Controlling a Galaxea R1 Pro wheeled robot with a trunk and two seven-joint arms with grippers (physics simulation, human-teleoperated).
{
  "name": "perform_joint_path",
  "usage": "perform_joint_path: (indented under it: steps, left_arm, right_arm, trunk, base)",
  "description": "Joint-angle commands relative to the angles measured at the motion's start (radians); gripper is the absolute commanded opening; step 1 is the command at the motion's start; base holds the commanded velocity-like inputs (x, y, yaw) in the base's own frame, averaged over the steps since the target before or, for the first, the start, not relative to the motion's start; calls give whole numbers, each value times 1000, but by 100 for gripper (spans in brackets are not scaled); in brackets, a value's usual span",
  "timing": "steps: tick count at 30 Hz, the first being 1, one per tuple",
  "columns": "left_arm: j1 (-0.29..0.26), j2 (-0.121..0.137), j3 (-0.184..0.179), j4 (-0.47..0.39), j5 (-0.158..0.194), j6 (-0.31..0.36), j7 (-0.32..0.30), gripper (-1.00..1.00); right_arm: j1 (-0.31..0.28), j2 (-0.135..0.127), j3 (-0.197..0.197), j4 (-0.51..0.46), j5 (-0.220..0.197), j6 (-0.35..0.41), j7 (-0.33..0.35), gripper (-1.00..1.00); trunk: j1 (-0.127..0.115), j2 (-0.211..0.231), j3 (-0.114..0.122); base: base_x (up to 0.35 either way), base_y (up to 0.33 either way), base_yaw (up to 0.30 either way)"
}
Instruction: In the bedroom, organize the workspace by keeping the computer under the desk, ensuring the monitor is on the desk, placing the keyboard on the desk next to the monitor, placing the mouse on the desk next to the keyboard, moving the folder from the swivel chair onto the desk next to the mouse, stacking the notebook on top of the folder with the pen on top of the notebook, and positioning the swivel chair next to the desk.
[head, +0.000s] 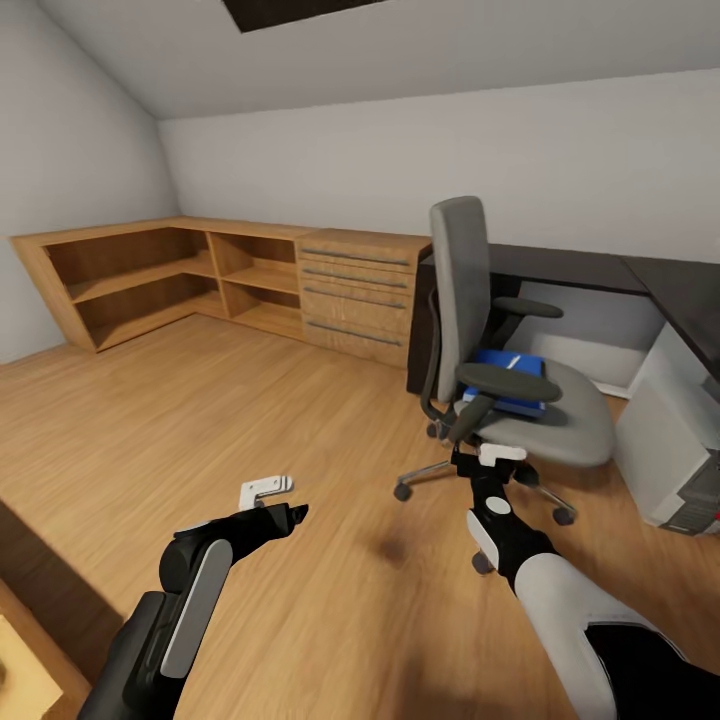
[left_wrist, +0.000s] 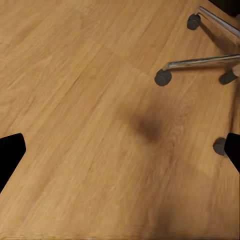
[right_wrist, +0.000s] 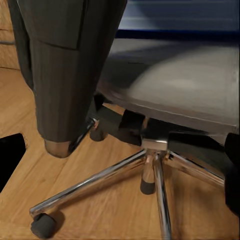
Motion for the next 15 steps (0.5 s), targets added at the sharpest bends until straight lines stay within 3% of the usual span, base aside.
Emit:
perform_joint_path:
  steps: [1, 7, 15]
  left_arm:
    - [-1, 0, 0, -1, 10, 3, 10, 100]
    - [-1, 0, 0, -1, 10, 3, 10, 100]
    - [-1, 0, 1, -1, 10, 3, 10, 100]
  right_arm:
    - [-1, 1, -3, 1, 3, -3, -2, 100]
    - [-1, 1, -3, 2, 1, -3, -1, 100]
    - [-1, 2, -3, 7, -6, -3, 0, 100]
  trunk:
    - [-1, 0, 0]
    - [-1, 0, 2]
    - [-1, 0, 6]
  base:
    - [-265, 127, -13]
    - [-246, 108, -73]
    - [-58, 21, -187]
